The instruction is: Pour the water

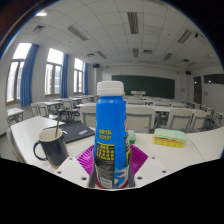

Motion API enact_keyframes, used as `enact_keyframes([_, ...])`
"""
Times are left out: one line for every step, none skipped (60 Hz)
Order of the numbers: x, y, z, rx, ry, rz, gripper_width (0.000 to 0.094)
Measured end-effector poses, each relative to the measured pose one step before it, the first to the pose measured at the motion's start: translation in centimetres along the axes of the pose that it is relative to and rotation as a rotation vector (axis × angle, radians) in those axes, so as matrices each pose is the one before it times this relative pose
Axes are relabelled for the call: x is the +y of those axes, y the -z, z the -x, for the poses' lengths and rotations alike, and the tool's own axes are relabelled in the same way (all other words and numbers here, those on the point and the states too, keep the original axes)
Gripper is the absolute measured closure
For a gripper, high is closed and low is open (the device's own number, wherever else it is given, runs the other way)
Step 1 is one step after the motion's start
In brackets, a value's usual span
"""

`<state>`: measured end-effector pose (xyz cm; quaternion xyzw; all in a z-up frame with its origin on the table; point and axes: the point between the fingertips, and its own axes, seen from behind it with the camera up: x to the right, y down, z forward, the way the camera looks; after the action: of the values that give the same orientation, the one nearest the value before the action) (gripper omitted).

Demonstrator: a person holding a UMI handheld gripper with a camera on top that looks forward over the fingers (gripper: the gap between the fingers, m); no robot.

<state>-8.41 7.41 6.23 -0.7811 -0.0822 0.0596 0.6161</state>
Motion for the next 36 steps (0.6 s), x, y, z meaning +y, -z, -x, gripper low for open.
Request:
enact_keyframes([0.029,0.034,0.009,0.00108,-0.0074,0.00095,0.0484])
enact_keyframes([0.072,0.07,0.012,-0.00023,-0.0046,0.0018,0.0471])
enact_keyframes([0.027,0.052,-0.007,0.00036,-0.0036,-0.00026,0.0458])
enact_keyframes([0.025,0.009,0.019,0.00016,-0.0041,-0.00015,0.044])
enact_keyframes([-0.224,-0.208,-0.085,-0.0006,-0.0044,0.00087,0.0418])
enact_keyframes([-0.166,-0.045,-0.074,0.00144,-0.0032,0.00078,0.0396])
enact_keyframes([0.273,0.277,-0.051,-0.00069,-0.0031,-0.00243,0.038])
enact_keyframes([0.057,0.058,-0.037,-0.00082,-0.0031,-0.00024,0.0363])
enact_keyframes([0.014,0.106,0.006,-0.00255,-0.004,-0.00063,0.0345])
enact_keyframes([0.058,0.101,0.019,-0.00329,-0.0029,0.00029,0.0327])
enact_keyframes([-0.028,0.147,0.02,-0.00319,-0.004,-0.00238,0.0298])
enact_keyframes([-0.099,0.183,0.007,-0.00286,-0.0051,-0.0062,0.0266])
enact_keyframes([-0.195,0.214,0.088,-0.00621,-0.0052,-0.00889,0.0233])
enact_keyframes([-0.54,-0.152,0.534,-0.00518,-0.0044,-0.00964,0.0197])
enact_keyframes([-0.291,0.438,0.005,-0.00699,-0.005,-0.01179,0.0162])
enact_keyframes([-0.225,0.57,-0.169,-0.0069,-0.0067,-0.0098,0.0132])
enact_keyframes([-0.234,0.425,0.043,-0.00281,-0.0074,-0.00569,0.0101])
enact_keyframes([-0.134,0.411,-0.044,0.00042,-0.0079,-0.00198,0.008])
enact_keyframes([-0.094,0.419,-0.076,0.00259,-0.0095,-0.00002,0.0075])
enact_keyframes([-0.023,0.45,-0.019,0.00029,-0.0086,0.00212,0.008])
enact_keyframes([-0.009,0.488,0.032,0.00049,-0.0081,0.00307,0.0088])
enact_keyframes([-0.014,0.567,0.04,0.00208,-0.006,0.00248,0.0093])
enact_keyframes([0.005,0.485,0.02,0.00082,-0.0035,0.0019,0.0093])
enact_keyframes([0.018,0.549,0.011,0.0008,-0.0026,0.00082,0.0093])
enact_keyframes([0.002,0.606,0.012,0.00115,-0.0018,-0.00056,0.0094])
enact_keyframes([-0.015,0.636,0.024,0.00153,-0.0021,-0.0016,0.0093])
enact_keyframes([-0.041,0.659,0.032,0.00222,-0.0021,-0.00288,0.0093])
enact_keyframes([-0.006,0.284,0.25,0.00437,-0.0024,-0.00505,0.0092])
enact_keyframes([-0.059,0.698,0.064,0.00295,-0.0035,-0.00641,0.0092])
enact_keyframes([-0.161,0.707,0.174,0.00268,-0.0037,-0.00636,0.0094])
enact_keyframes([0.042,1.016,-0.028,-0.00061,-0.0023,-0.00717,0.0094])
enact_keyframes([0.012,0.647,0.195,-0.00274,-0.002,-0.00597,0.0092])
enact_keyframes([0.0,0.634,0.246,-0.00438,-0.0012,-0.00527,0.0092])
enact_keyframes([0.023,0.607,0.302,-0.00664,-0.0004,-0.00382,0.0093])
enact_keyframes([0.044,0.613,0.363,-0.00867,0.001,-0.00324,0.0092])
enact_keyframes([0.07,0.63,0.414,-0.00967,0.0016,-0.00329,0.0093])
